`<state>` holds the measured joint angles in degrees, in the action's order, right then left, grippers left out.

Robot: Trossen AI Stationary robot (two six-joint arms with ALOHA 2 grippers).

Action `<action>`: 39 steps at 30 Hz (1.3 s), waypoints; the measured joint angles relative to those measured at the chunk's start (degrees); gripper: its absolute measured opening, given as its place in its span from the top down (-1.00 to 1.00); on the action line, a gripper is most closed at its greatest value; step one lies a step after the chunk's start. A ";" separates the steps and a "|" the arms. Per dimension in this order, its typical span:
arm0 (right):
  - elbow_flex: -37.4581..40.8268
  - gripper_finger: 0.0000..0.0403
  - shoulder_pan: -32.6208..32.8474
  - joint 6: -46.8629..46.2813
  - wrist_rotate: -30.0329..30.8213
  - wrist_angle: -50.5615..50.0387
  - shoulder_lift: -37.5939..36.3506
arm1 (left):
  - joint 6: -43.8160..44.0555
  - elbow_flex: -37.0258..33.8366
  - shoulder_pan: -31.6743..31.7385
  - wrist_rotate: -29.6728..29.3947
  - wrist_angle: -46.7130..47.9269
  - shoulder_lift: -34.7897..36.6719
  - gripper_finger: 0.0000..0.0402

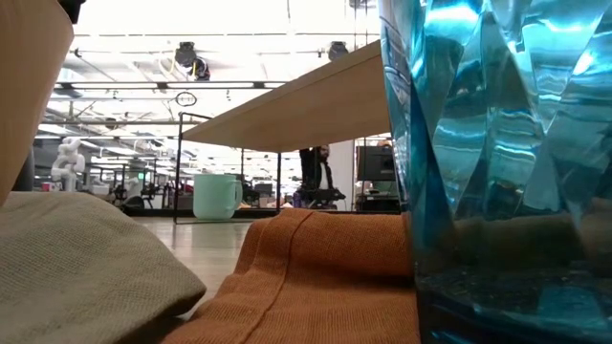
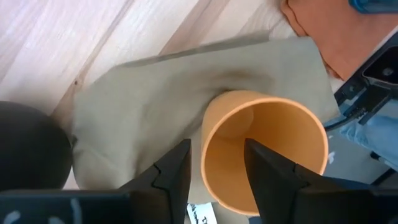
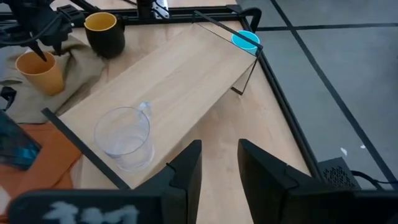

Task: Stack small to large cups/mugs on shelf
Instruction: Put the yellow cup on the shelf

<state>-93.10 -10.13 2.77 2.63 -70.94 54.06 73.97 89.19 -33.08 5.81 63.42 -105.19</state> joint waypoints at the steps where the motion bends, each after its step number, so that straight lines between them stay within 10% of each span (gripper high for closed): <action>1: 0.00 0.52 0.00 -0.17 -0.18 0.01 -0.01 | 0.00 0.00 0.00 0.16 -0.10 0.00 0.27; 21: 0.00 0.52 0.00 -0.42 -1.44 0.49 -0.04 | 0.55 -5.92 -0.42 4.78 -9.99 -0.46 0.27; 29: 0.00 0.52 0.00 -0.39 -1.44 0.57 -0.04 | -0.52 -7.58 -0.36 8.11 -10.86 -0.46 0.92; 39: 0.00 0.52 0.00 -0.11 -1.41 0.50 -0.04 | -1.52 -7.46 -0.26 8.49 -11.28 0.24 0.98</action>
<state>-93.10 -10.13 2.67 1.21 -70.45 54.02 72.46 81.73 -33.34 14.31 52.14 -104.95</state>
